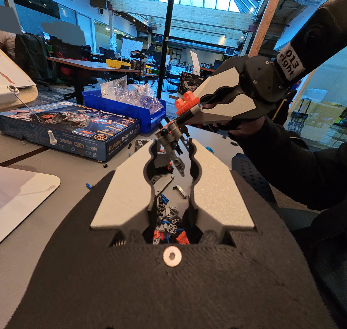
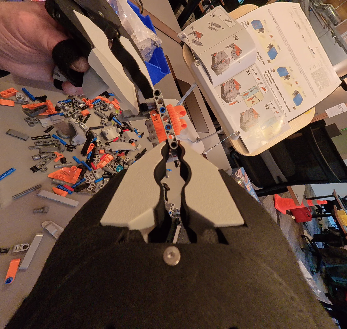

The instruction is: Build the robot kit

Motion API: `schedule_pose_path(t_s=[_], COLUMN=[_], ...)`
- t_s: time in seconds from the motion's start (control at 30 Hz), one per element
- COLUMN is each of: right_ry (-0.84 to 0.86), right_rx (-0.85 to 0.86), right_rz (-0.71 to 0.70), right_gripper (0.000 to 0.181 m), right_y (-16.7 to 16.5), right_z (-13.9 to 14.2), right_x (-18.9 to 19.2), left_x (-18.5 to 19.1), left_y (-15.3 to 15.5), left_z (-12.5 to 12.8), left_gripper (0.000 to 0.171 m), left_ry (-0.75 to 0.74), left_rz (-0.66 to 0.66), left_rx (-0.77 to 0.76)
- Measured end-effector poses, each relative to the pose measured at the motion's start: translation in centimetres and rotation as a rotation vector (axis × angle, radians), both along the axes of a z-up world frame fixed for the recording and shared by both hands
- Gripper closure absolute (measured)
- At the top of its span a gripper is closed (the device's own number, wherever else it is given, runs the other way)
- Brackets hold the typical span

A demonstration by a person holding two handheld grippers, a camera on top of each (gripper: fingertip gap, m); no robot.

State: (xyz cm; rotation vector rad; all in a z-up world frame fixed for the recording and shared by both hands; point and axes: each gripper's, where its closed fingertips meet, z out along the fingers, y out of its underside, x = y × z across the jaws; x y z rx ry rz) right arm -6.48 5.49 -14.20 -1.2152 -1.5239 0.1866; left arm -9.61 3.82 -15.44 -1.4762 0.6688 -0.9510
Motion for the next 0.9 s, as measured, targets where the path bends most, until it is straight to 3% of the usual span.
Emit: schedule_pose_path(t_s=[0.43, 0.67, 0.9], right_ry=[-0.056, -0.088, -0.032], right_rx=[-0.054, -0.346, -0.637], right_rz=[0.005, 0.05, 0.1], right_gripper=[0.176, 0.176, 0.176], right_y=[-0.1, -1.1, -1.9], right_z=[-1.1, -2.8, -3.0], right_x=[0.0, -0.4, -0.6], left_x=[-0.1, 1.1, 1.1], left_y=[0.0, -0.6, -0.7], left_z=[0.5, -0.3, -0.7], left_gripper=[0.14, 0.162, 0.166], left_ry=[0.163, 0.253, 0.125], left_rz=[0.131, 0.091, -0.024], left_rx=[0.168, 0.195, 0.012])
